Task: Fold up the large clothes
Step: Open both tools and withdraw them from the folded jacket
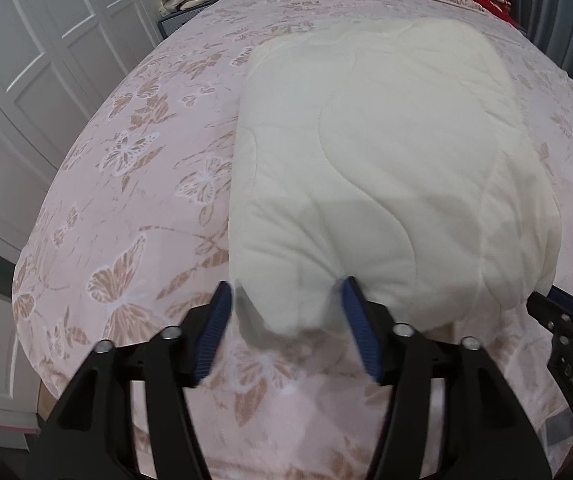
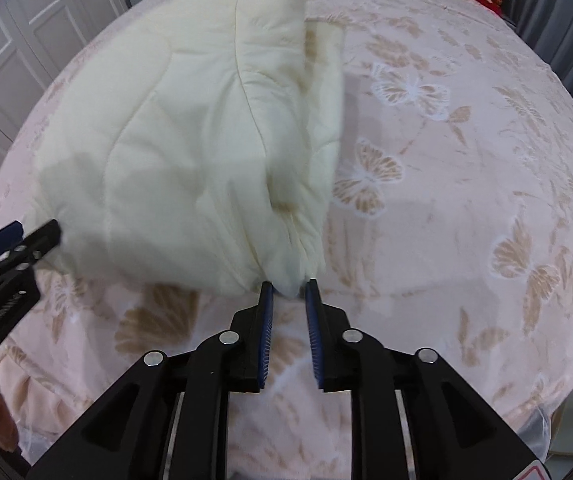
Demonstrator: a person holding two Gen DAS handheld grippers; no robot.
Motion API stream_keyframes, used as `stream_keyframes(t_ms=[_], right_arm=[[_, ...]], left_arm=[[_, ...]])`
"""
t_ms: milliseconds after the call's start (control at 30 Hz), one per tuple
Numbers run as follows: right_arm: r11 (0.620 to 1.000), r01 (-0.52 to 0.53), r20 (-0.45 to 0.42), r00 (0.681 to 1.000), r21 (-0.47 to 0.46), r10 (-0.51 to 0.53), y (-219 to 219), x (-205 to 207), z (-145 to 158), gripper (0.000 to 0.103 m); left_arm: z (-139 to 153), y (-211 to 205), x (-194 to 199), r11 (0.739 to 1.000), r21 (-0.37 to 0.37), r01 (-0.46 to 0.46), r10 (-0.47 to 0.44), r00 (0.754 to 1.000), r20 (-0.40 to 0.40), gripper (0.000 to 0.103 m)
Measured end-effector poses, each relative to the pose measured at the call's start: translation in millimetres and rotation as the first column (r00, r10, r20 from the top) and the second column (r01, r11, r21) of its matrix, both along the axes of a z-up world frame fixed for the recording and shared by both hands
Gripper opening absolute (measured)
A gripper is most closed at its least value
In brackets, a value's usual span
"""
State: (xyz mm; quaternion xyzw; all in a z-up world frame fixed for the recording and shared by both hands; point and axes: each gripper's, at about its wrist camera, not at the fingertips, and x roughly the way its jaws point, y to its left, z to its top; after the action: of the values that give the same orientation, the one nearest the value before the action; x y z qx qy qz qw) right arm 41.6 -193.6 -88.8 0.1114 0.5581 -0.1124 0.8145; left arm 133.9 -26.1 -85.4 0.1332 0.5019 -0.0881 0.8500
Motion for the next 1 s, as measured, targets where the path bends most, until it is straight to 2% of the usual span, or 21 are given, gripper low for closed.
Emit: stream_keyframes(t_ms=[167,300,467,633,1000], right_arm=[[1.000,-0.017,0.071,0.997,-0.003,0.017,12,-27,26,0.020],[1.000,-0.018,0.121,0.992,-0.018,0.020,21,-42,42,0.028],[1.000,-0.012,0.159,0.987,-0.024,0.016,27,-53,54,0.029],[1.000,-0.018,0.177,0.984,-0.025,0.022,32,-62,58,0.029],[0.999,-0.021,0.194,0.981,-0.045,0.029,42,-77,61,0.029]], left_arm=[[7,5,-21,0.998,-0.065,-0.025,0.024,0.999,-0.022,0.064],[12,3,-40,0.998,-0.055,-0.018,0.018,1.000,-0.003,0.064],[17,7,-60,0.998,-0.060,-0.018,0.019,1.000,0.012,0.064],[21,10,-74,0.999,-0.039,-0.012,0.013,0.999,0.034,0.064],[26,12,-94,0.999,-0.046,-0.013,0.016,0.999,0.051,0.064]])
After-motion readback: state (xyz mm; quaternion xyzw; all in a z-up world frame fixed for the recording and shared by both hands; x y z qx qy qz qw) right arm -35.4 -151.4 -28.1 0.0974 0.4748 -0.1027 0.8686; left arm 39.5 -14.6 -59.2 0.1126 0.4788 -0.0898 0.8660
